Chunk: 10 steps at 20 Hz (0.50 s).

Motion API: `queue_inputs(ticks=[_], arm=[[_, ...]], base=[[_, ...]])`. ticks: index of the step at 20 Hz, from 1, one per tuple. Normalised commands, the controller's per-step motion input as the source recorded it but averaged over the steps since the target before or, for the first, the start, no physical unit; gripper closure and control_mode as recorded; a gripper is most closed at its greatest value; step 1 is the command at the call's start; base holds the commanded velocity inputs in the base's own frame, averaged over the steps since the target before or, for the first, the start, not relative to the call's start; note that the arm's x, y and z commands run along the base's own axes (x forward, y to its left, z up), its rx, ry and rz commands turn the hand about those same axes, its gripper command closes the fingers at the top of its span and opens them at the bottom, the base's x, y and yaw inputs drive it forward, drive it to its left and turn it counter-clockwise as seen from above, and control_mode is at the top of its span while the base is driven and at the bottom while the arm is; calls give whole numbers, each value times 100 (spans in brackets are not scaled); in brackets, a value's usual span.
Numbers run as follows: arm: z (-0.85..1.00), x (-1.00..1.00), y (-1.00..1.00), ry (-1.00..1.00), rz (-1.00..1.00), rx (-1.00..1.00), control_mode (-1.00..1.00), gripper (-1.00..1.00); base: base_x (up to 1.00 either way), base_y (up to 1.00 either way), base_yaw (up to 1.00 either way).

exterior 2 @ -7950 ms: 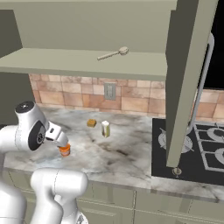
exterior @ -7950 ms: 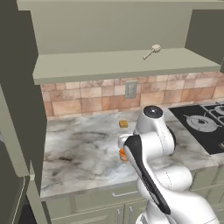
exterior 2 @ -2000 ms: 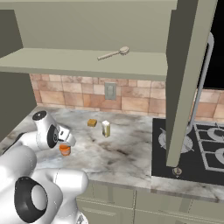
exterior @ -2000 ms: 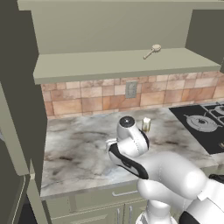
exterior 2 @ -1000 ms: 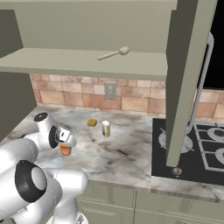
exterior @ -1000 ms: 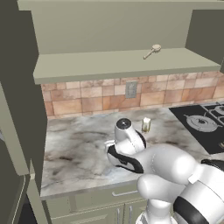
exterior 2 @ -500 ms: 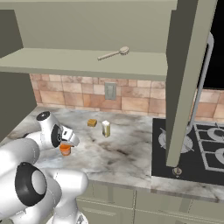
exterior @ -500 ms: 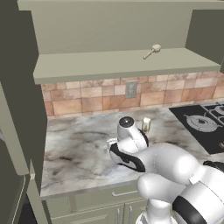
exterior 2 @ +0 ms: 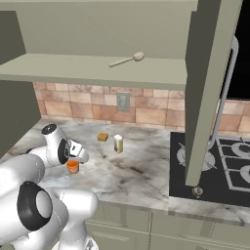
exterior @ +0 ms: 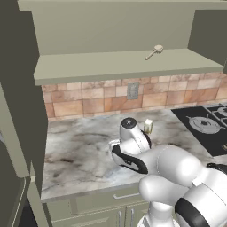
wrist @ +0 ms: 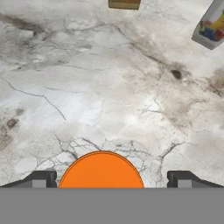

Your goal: Pick the jam and jam from the counter and place them in the cabinets closest to them.

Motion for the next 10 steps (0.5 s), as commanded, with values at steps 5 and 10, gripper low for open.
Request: queue_inputs(ticks=[5, 10], arm=[[-11, 0, 0, 0, 0, 2, -100, -100], [-21, 0, 0, 0, 0, 2, -100, -100]], base=[[0, 0, 0], [0, 0, 0]])
